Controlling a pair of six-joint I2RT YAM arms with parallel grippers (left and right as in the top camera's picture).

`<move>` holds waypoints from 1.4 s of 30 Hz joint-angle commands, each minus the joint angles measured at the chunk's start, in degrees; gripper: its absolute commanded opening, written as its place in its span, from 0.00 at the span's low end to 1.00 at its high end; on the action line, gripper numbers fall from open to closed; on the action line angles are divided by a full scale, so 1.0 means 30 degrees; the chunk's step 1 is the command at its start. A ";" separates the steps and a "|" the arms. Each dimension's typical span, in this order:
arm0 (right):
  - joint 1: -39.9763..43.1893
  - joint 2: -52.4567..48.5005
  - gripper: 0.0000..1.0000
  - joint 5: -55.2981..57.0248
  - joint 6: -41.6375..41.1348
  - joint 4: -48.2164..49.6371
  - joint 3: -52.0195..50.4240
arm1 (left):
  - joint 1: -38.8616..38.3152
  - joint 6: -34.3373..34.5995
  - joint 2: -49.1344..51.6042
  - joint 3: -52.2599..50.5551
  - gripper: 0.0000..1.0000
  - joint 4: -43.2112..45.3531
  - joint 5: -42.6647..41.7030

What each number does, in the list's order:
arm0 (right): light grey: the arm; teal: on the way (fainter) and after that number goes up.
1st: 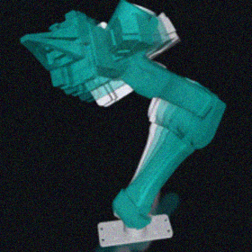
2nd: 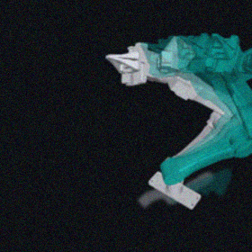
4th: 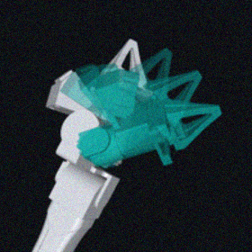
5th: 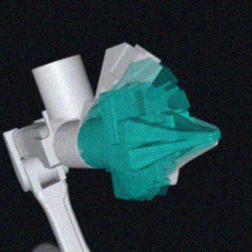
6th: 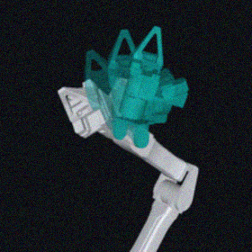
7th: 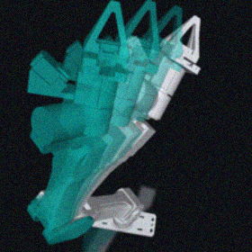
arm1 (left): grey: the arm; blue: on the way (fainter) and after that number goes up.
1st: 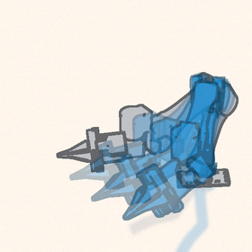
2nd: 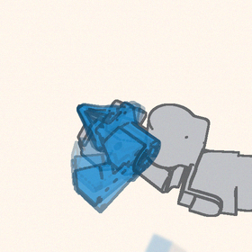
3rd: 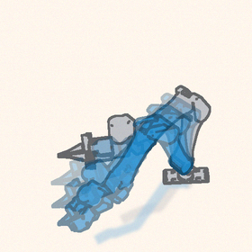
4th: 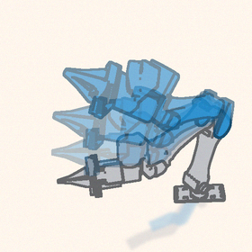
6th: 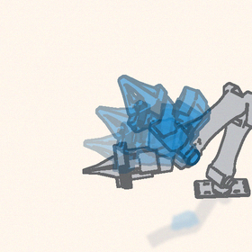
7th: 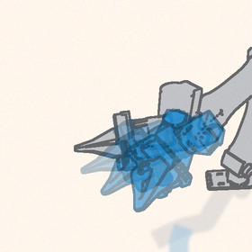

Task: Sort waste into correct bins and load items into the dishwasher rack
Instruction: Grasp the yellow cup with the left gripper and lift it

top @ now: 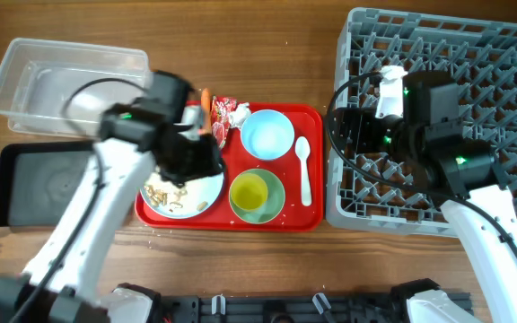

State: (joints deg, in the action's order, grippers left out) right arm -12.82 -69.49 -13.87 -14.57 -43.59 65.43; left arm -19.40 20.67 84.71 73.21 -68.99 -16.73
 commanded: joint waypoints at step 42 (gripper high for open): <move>0.0036 -0.0168 0.90 -1.6961 0.1137 0.9391 0.0474 | 0.5763 0.0131 0.1763 0.4320 0.04 0.2215 -1.9839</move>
State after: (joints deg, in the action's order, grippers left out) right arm -12.67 -69.67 -51.94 -11.03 -19.29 65.87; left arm -1.65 21.56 90.00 85.86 -62.48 -63.24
